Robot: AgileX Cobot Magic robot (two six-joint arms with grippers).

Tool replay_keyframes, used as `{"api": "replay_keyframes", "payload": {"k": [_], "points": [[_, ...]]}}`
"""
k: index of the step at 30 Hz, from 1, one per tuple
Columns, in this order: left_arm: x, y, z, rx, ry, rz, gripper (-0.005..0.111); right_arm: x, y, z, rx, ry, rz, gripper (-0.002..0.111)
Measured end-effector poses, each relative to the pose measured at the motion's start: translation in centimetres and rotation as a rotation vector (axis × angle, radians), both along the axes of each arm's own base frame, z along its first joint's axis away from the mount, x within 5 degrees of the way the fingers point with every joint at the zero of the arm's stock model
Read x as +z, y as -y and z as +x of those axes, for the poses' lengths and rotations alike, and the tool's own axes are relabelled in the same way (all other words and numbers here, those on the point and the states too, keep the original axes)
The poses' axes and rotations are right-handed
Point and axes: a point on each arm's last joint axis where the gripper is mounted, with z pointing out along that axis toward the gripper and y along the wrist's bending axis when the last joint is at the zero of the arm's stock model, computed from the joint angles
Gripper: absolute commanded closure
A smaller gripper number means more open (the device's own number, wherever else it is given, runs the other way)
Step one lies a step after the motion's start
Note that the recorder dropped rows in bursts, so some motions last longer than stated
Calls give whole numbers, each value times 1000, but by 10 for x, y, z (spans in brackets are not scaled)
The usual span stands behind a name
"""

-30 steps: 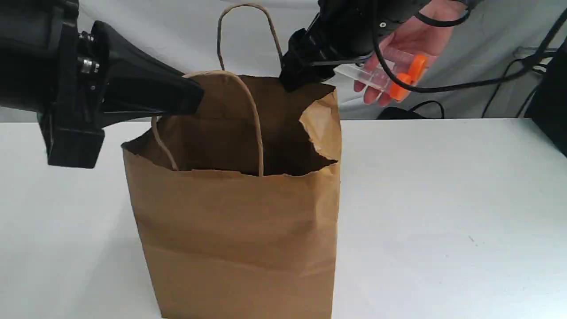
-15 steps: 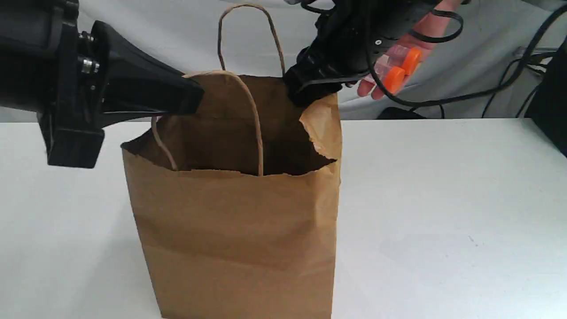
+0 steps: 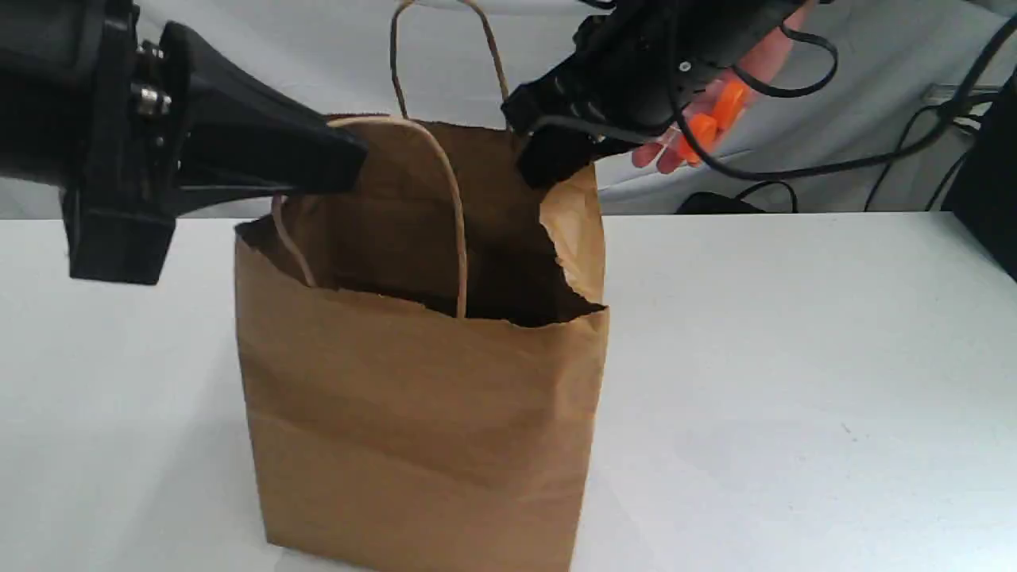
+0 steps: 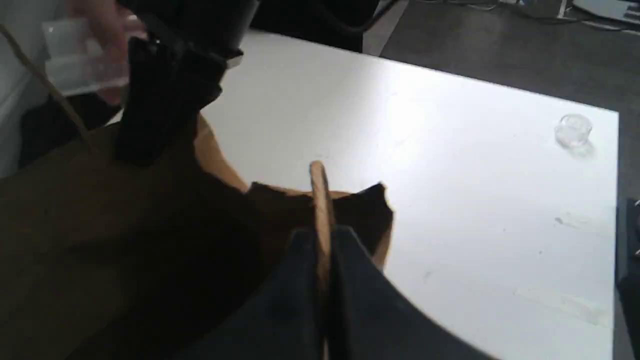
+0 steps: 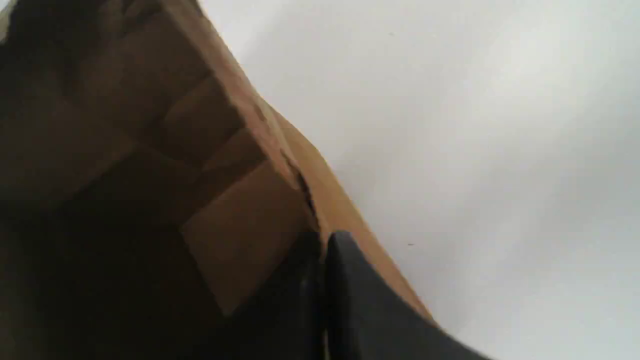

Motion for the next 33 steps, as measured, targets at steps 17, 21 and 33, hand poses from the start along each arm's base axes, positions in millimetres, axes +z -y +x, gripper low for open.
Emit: {"api": "replay_keyframes", "payload": {"k": [17, 21, 33], "points": [[68, 3, -15, -38, 53, -168, 107, -43, 35, 39, -175, -396, 368, 108], [69, 3, -15, -32, 40, -174, 107, -54, 28, 41, -174, -435, 368, 108], [68, 2, -14, -27, 41, -161, 107, -59, 24, 41, -169, -453, 369, 108]]}}
